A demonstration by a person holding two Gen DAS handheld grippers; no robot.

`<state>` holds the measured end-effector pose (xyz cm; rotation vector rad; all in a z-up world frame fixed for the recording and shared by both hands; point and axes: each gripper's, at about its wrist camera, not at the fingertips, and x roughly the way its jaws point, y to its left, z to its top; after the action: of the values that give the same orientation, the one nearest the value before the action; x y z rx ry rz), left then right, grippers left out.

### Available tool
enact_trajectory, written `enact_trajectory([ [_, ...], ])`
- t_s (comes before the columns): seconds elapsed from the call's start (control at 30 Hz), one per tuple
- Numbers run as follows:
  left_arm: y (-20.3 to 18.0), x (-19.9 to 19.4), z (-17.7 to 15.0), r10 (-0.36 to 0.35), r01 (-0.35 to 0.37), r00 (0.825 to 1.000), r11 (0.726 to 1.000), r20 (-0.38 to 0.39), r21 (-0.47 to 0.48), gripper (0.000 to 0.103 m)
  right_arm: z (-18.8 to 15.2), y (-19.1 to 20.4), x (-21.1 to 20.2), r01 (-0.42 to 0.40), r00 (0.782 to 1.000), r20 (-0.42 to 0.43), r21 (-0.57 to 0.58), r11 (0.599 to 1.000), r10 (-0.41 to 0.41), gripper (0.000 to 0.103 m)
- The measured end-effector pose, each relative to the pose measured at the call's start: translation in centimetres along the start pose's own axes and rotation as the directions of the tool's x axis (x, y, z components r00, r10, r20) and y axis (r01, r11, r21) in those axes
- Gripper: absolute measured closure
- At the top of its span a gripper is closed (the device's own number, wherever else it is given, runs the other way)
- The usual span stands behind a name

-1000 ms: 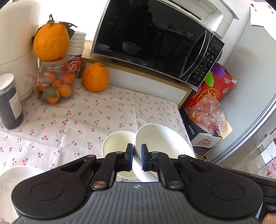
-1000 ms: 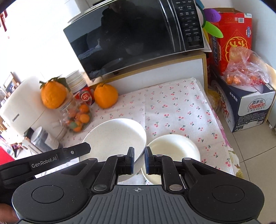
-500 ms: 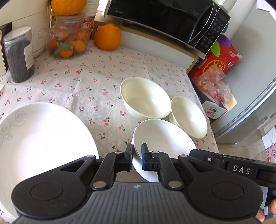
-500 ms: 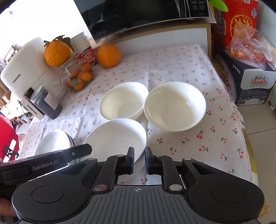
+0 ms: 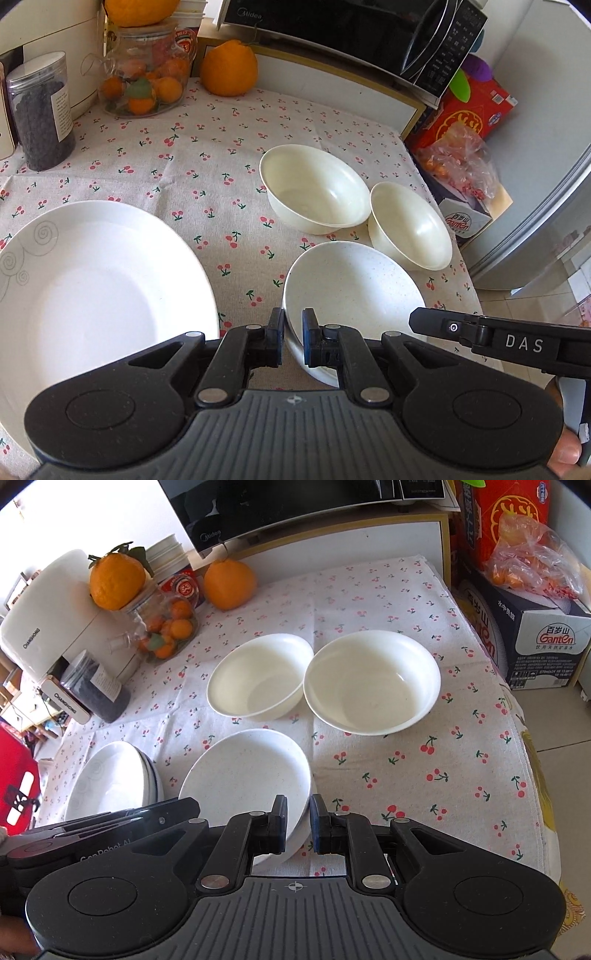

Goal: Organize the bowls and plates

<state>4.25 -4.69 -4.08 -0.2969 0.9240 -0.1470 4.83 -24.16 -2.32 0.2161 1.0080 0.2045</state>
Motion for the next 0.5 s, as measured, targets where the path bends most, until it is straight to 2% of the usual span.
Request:
enact_trajectory([
  [0.17,0.2,-0.2,0.2,0.02,-0.02,1.0,1.0,0.02,-0.001,0.084,0.4,-0.8,-0.2,-0.036,0.999,0.0,0.055,0.998,0.036,0.088],
  [0.5,0.3,-0.8,1.1,0.019,-0.018,0.998,1.0,0.058,-0.014,0.08,1.3,-2.4,-1.1,-0.029,0.999,0.044,0.139,0.99,0.023,0.086],
])
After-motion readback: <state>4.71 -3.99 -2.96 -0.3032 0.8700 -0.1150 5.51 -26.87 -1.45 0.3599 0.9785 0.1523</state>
